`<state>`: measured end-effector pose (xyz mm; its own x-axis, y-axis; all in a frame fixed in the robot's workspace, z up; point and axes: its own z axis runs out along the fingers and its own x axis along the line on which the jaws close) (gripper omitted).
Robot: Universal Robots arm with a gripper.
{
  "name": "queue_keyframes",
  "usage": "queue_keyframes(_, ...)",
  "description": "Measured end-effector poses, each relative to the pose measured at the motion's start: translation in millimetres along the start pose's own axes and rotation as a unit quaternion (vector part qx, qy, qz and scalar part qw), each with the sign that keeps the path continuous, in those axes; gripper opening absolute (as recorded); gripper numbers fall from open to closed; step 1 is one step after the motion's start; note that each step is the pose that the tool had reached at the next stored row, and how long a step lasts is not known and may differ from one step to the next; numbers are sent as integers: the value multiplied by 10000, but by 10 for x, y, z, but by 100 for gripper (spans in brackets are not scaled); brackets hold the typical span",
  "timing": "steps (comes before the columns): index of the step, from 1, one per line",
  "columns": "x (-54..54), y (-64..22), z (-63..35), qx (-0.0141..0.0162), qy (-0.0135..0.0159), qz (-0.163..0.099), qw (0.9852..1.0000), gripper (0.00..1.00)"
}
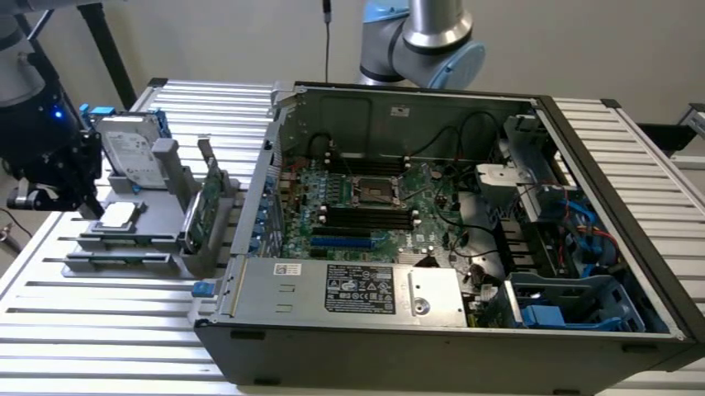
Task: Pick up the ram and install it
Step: 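Pick up the ram and move it above insertion slot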
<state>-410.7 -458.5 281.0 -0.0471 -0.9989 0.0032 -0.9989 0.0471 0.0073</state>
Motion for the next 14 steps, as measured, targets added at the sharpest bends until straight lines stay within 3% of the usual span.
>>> queue_keyframes(5, 16, -32, 28, 0, 1, -27, 10000, 12)
queue_keyframes(7, 27, -39, 45, 0, 1, -53, 10000, 17)
queue_keyframes(8, 31, -42, 56, 0, 1, -65, 10000, 30)
queue_keyframes(11, 37, -45, 120, 0, 1, -104, 9999, 30)
queue_keyframes(12, 38, -45, 139, 0, 1, -115, 9999, 36)
queue_keyframes(14, 40, -46, 174, 0, 1, -143, 9999, 36)
